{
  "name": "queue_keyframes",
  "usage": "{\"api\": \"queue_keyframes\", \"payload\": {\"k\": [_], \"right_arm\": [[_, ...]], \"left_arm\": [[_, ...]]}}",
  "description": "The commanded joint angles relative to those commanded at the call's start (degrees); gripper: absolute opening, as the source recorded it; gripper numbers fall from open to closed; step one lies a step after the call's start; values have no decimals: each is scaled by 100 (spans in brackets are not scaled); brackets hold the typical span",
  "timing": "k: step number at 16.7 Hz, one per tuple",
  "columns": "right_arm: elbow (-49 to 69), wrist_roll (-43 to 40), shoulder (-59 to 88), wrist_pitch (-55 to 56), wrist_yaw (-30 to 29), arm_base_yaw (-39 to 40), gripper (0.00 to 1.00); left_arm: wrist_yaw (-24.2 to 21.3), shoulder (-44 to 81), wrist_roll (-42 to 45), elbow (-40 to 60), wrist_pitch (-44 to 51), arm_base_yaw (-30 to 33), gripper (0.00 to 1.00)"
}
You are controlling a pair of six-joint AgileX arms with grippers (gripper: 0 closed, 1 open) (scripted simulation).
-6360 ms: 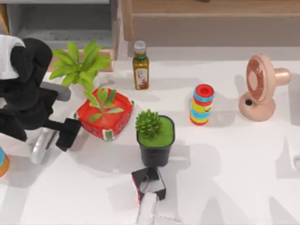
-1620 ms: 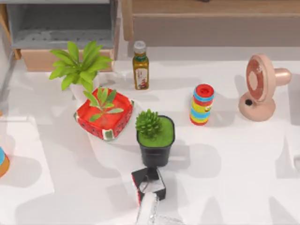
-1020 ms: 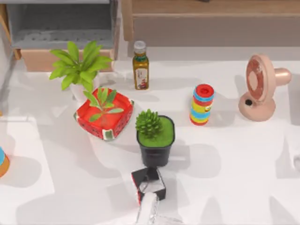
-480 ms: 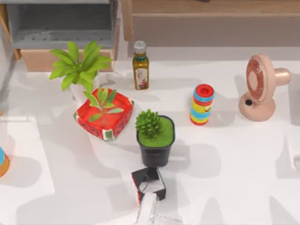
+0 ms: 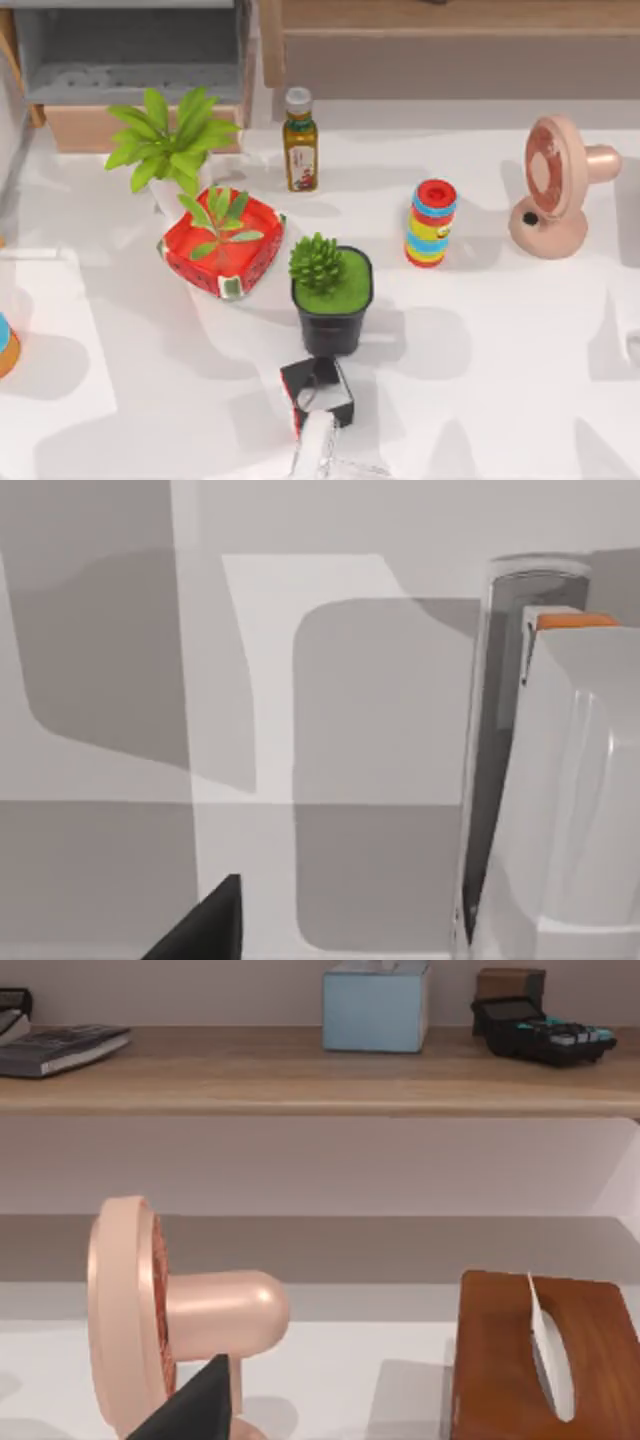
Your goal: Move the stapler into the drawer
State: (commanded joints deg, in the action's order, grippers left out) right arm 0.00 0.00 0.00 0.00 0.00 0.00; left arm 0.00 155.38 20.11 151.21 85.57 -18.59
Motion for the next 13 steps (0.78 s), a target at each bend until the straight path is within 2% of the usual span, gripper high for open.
{"api": "queue_keyframes", "payload": {"k": [6, 9, 13], "right_arm": [[0, 0, 0, 0, 0, 0, 100], [0, 0, 0, 0, 0, 0, 100], [0, 0, 0, 0, 0, 0, 100]], "left_arm": [[-341, -1040, 674, -788, -485, -175, 100], [-602, -1895, 1409, -1544, -1364, -464, 100], [-893, -2898, 2641, -2878, -3128, -1160, 100]]}}
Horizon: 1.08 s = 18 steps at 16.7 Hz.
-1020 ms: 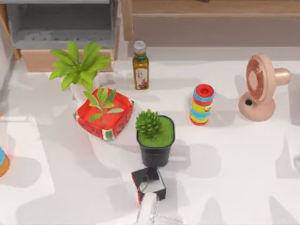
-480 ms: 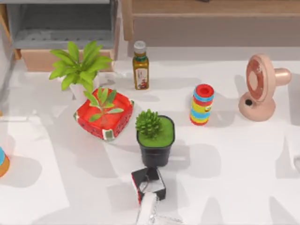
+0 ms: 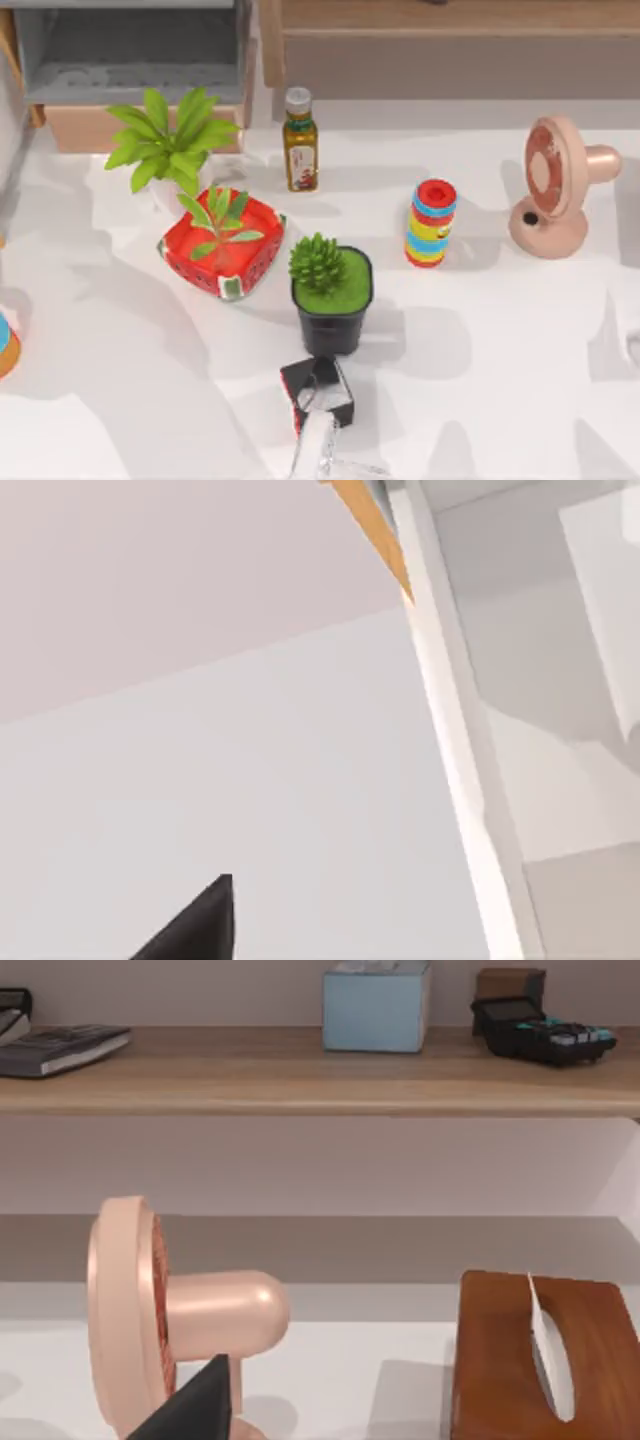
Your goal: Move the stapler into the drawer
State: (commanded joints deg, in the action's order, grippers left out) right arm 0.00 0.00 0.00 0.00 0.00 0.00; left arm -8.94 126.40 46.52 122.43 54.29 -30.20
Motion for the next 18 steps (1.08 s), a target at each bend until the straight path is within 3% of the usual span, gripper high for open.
{"api": "queue_keyframes", "payload": {"k": [9, 18], "right_arm": [[0, 0, 0, 0, 0, 0, 100], [0, 0, 0, 0, 0, 0, 100]], "left_arm": [[-724, -1182, 2940, -4053, -5224, -1568, 100], [-2116, -1298, 4484, -7899, -10799, -1801, 100]]}}
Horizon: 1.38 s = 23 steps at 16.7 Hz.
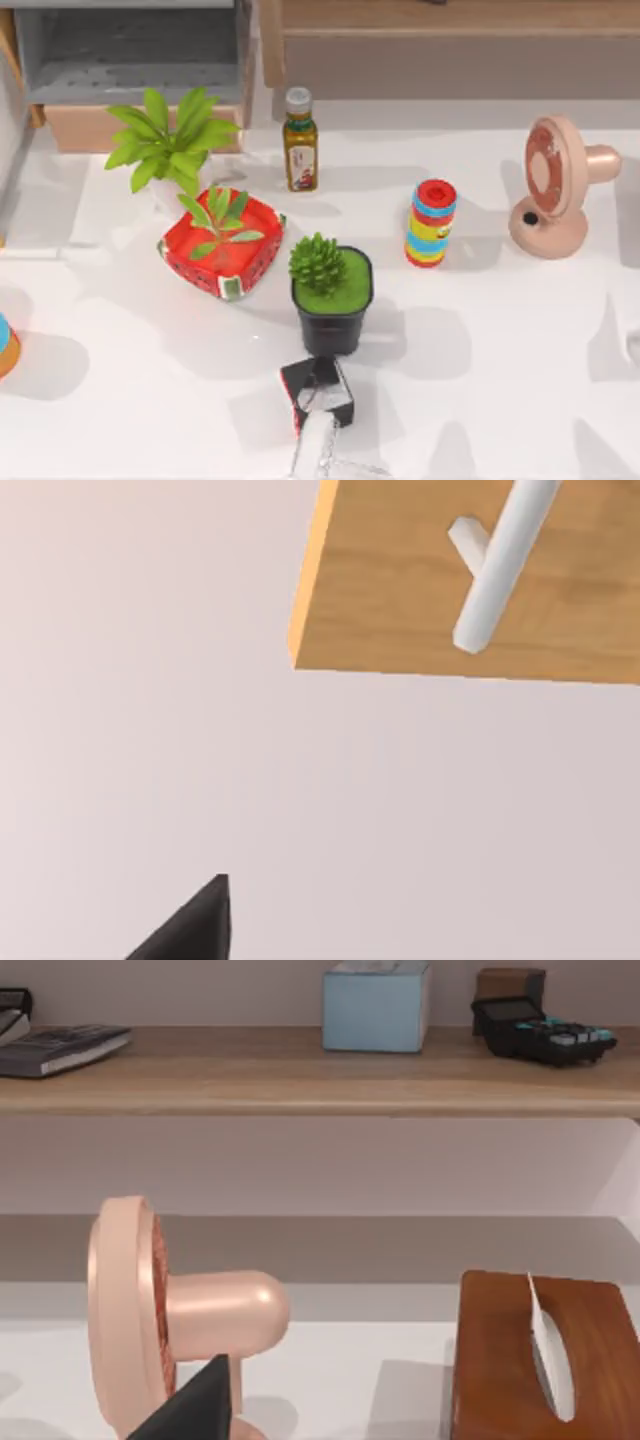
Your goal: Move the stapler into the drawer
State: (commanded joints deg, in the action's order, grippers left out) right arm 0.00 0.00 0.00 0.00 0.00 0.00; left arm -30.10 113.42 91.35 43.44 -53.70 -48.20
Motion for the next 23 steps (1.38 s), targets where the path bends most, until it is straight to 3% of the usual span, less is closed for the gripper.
{"api": "queue_keyframes", "payload": {"k": [5, 9, 17, 23], "right_arm": [[0, 0, 0, 0, 0, 0, 100], [0, 0, 0, 0, 0, 0, 100], [0, 0, 0, 0, 0, 0, 100], [0, 0, 0, 0, 0, 0, 100]], "left_arm": [[-813, 59, 77, -1265, -2320, 406, 100], [-1209, 108, -5, -1688, -3282, 743, 100], [-1241, 114, -21, -1688, -3366, 791, 100], [-927, 295, -29, -1265, -3124, 1129, 100]]}}
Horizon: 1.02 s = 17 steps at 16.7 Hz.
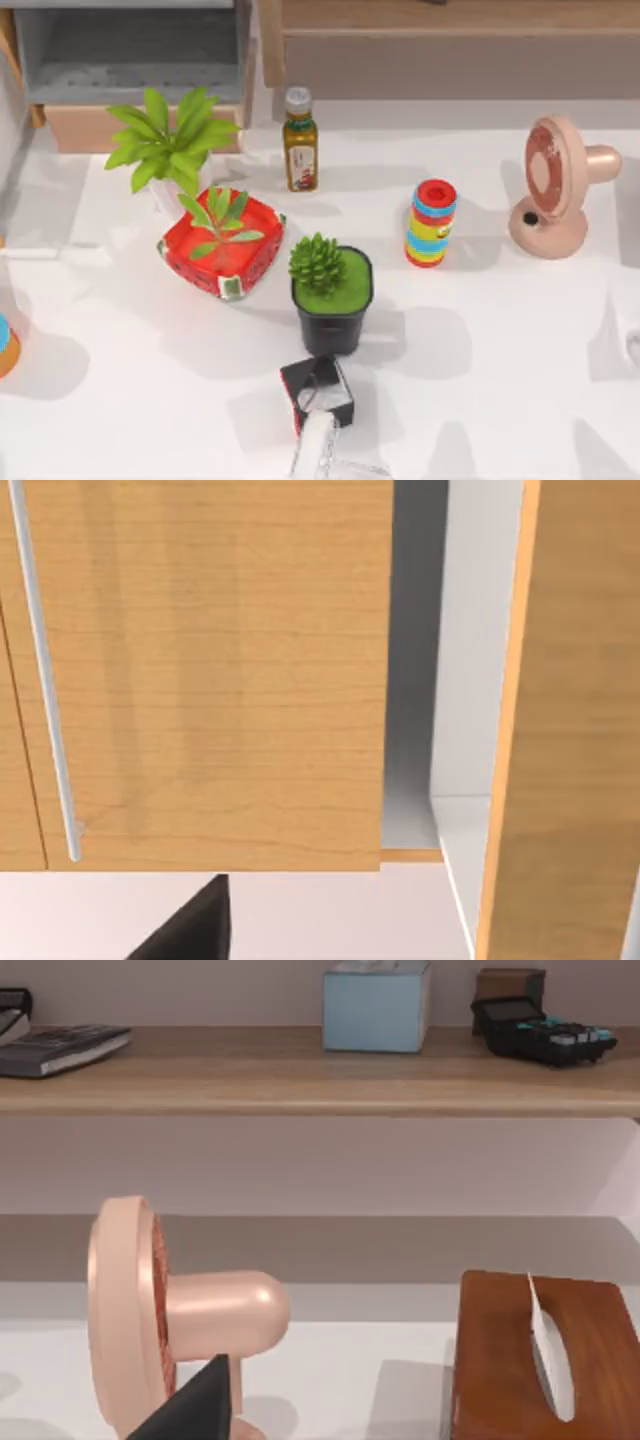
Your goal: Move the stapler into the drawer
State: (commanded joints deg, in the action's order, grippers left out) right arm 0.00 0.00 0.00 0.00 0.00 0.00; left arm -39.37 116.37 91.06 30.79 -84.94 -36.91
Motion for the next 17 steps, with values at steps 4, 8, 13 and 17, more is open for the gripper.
{"api": "queue_keyframes", "payload": {"k": [4, 8, 13, 17], "right_arm": [[0, 0, 0, 0, 0, 0, 100], [0, 0, 0, 0, 0, 0, 100], [0, 0, 0, 0, 0, 0, 100], [0, 0, 0, 0, 0, 0, 100]], "left_arm": [[0, 0, 0, 0, 0, 0, 92], [0, 0, 0, 0, 0, 0, 62], [0, 0, 0, 0, 0, 0, 25], [0, 0, 0, 0, 0, 0, 0]]}}
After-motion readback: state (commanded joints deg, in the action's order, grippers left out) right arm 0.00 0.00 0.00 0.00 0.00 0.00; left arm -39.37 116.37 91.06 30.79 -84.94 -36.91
